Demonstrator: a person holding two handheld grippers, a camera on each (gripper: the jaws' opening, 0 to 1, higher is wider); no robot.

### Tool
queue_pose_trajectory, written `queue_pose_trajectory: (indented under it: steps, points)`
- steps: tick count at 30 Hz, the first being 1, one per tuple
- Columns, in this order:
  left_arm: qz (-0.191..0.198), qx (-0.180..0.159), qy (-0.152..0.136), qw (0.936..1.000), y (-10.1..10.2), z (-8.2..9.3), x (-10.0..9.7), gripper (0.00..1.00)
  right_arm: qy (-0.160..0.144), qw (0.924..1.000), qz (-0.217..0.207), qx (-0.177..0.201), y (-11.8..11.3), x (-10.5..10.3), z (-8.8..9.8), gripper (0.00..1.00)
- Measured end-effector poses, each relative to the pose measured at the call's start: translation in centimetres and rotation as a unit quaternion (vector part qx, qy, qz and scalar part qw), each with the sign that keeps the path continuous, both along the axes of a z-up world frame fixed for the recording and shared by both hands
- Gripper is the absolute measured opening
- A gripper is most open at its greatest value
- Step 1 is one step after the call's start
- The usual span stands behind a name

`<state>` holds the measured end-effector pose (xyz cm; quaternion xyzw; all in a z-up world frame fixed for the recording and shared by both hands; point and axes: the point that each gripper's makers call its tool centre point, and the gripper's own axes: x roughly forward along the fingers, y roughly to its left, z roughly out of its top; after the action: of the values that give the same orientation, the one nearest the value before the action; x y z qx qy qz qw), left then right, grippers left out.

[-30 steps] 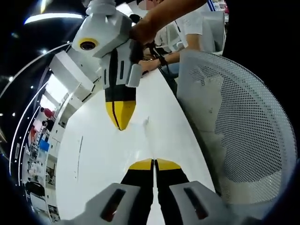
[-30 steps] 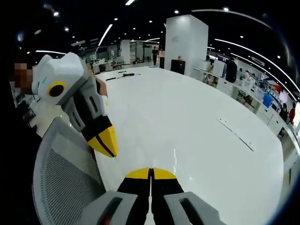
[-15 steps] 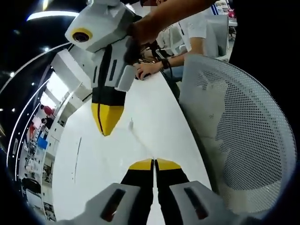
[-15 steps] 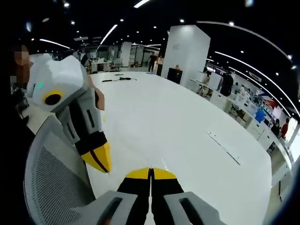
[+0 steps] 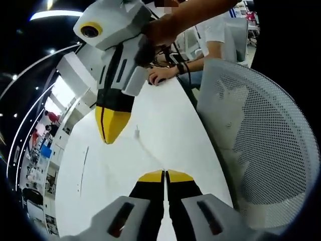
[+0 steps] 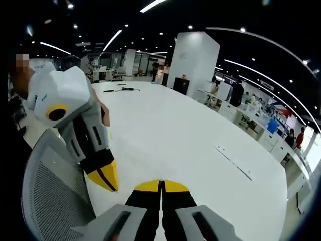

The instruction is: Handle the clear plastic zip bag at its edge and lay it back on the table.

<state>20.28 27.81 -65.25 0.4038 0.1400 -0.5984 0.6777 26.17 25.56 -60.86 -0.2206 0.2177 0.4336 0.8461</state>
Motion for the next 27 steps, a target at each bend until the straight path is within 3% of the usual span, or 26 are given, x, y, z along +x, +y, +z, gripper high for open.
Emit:
queue_pose_trajectory:
  steps: [9,15,27]
  points:
    - [0.031,-0.028,0.017,0.9990,0.8,0.2,1.2,0.00,0.012,0.9998,-0.012,0.012,-0.9,0.5,0.1,0.00]
    - [0.034,-0.029,0.021,0.9988,1.1,0.2,1.2,0.00,0.012,0.9997,-0.018,0.010,-1.0,0.9,-0.1,0.00]
    - [0.036,-0.028,0.013,0.9989,1.2,-0.1,1.3,0.00,0.019,0.9997,0.018,-0.001,0.2,-0.1,-0.8,0.00]
